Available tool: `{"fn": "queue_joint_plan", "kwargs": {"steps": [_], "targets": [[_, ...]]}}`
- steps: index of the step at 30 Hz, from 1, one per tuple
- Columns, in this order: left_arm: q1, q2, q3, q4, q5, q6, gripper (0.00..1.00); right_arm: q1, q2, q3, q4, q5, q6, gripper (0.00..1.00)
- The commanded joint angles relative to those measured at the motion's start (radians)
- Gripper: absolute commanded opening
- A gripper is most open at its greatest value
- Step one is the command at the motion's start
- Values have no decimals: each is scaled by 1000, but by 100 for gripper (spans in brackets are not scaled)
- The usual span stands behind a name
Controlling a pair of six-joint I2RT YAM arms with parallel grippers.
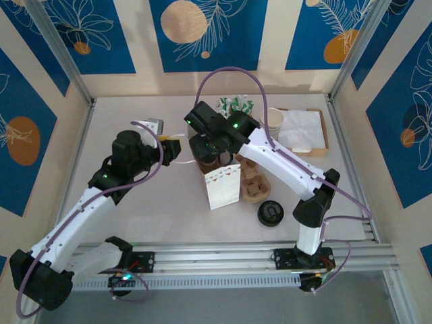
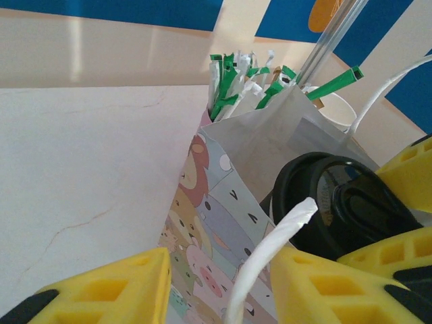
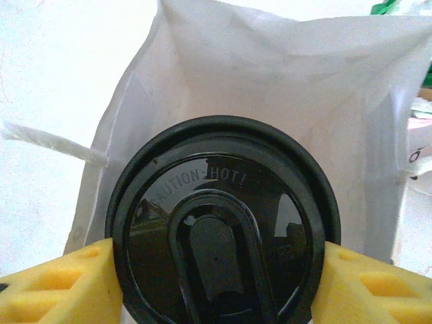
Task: Pack the takeout coffee
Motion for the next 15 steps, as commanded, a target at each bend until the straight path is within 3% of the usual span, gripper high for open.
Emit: {"fn": "queue_joint_plan", "kwargs": {"steps": [1, 15], "targets": [[-16, -1, 4, -11, -14, 15, 43, 11, 2, 42, -26, 40, 3, 63], [-16, -7, 3, -9, -18, 15, 43, 18, 43, 73, -18, 16, -54, 60]]}}
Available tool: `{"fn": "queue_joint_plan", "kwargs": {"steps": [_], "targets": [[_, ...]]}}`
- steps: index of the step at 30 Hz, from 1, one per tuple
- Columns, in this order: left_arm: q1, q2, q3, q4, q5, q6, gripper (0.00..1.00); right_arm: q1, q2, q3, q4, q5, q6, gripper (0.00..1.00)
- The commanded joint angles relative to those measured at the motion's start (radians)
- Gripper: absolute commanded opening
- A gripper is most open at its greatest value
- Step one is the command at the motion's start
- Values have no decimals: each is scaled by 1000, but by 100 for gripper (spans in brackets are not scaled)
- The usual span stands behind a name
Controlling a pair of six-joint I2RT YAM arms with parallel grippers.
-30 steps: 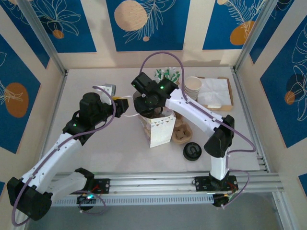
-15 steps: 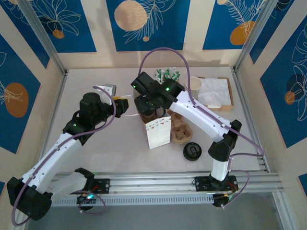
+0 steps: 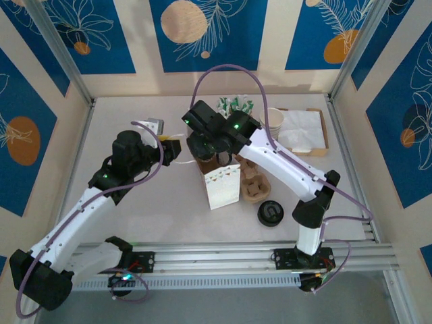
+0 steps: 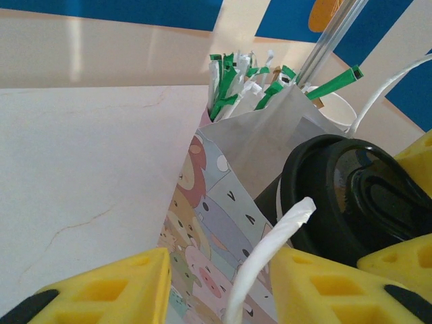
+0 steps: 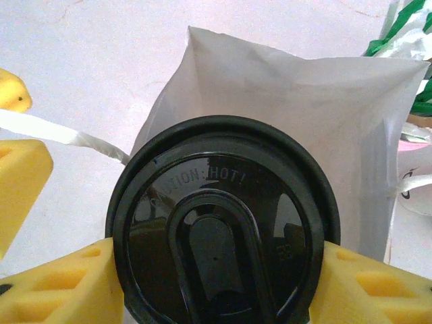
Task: Pack the takeout coffee
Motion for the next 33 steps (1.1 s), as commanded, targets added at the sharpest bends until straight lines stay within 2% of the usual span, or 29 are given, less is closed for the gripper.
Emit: {"fn": "queue_joint_plan", "kwargs": {"steps": [1, 15, 25, 33], "targets": [[-13, -7, 3, -10, -13, 16, 43, -8, 42, 26, -24, -7, -17, 60], [-14, -8, 3, -11, -16, 18, 43, -59, 110, 8, -67, 40, -16, 58], [-14, -5, 3, -10, -19, 20, 43, -105, 90, -116, 31, -61, -5, 58], [-14, -3, 2, -10, -21, 22, 43, -119, 121, -181, 60, -90, 4, 56]]}}
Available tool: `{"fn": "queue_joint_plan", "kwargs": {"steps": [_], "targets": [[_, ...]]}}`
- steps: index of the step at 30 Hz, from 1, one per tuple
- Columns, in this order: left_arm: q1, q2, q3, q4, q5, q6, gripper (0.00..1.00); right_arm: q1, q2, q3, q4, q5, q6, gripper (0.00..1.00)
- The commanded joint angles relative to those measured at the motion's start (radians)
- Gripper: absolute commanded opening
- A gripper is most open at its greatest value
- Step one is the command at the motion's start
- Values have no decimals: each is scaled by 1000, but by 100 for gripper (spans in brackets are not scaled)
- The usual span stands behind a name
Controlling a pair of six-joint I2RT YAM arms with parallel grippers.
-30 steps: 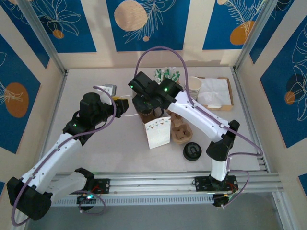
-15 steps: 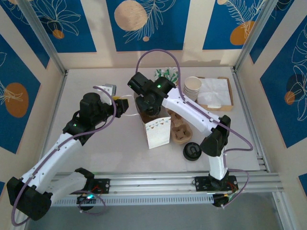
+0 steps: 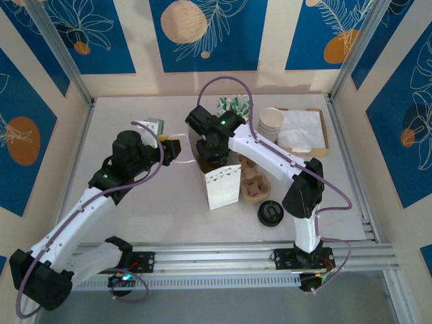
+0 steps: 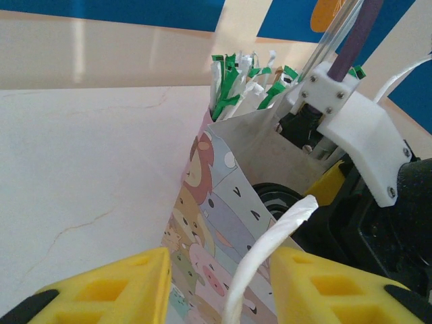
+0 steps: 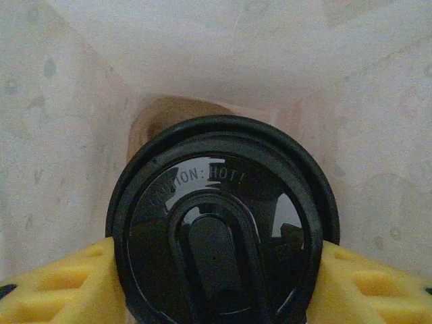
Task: Pack the takeout coffee
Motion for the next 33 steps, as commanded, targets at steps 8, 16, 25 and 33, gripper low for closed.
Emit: {"fn": "queue_joint_plan", "kwargs": {"steps": [8, 16, 25, 33], "targets": [[-14, -3, 1, -11, -15, 18, 43, -14, 38, -57, 66, -60, 7, 56], [-15, -2, 3, -13, -15, 20, 43, -28, 67, -73, 82, -69, 4, 55], [-15, 1, 3, -11, -13, 18, 43, -27, 76, -128, 91, -81, 23, 55], [-16, 2, 3, -11, -13, 18, 43, -27, 80, -172, 100, -96, 41, 55]]}}
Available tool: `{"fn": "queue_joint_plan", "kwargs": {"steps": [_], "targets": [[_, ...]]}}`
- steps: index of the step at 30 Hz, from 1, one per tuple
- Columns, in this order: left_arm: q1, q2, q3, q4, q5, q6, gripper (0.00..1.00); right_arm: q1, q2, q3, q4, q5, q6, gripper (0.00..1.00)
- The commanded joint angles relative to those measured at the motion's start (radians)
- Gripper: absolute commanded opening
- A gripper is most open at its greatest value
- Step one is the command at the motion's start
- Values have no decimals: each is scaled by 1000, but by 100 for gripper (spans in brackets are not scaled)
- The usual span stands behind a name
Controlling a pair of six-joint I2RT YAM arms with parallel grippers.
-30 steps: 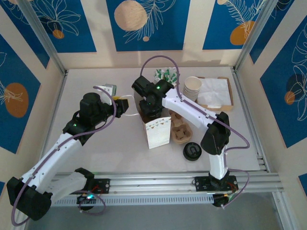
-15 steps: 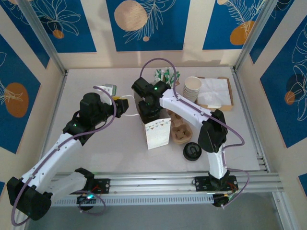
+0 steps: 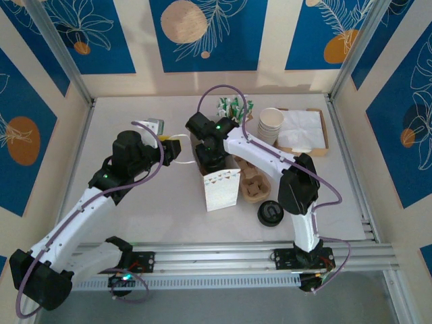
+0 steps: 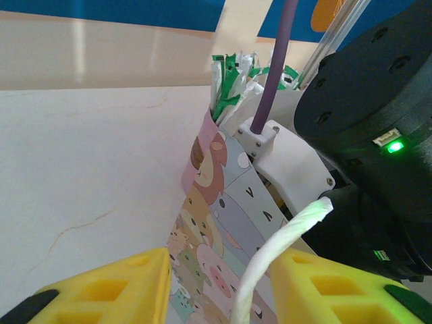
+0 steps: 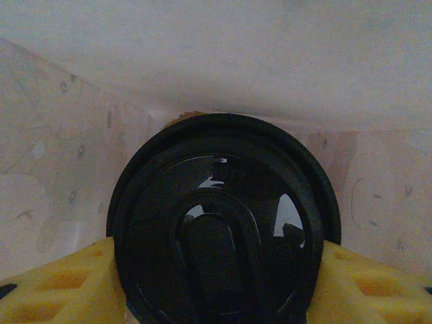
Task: Pack the takeout coffee
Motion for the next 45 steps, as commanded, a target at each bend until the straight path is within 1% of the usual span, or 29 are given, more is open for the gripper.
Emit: {"fn": "queue_joint_plan", "kwargs": {"steps": [1, 8, 18, 29, 33, 39, 45], "targets": [[-14, 1, 3, -12, -10, 17, 43, -1, 29, -66, -35, -65, 36, 55], [-16, 4, 3, -11, -9, 16, 43, 13, 40, -135, -16, -84, 68, 55], [-19, 5, 2, -13, -14, 18, 43, 25, 61, -186, 5, -99, 100, 55], [-22, 5, 3, -15, -18, 20, 43, 25, 37, -162, 6, -99, 117, 56], [-23, 4, 3, -15, -19, 22, 43, 21, 14, -147, 6, -88, 125, 61], [-25, 4, 3, -17, -21, 23, 43, 21, 1, -113, -20, -60, 127, 74], [-27, 5, 3, -18, -25, 26, 43, 20, -35, -101, -20, -51, 129, 76]]}}
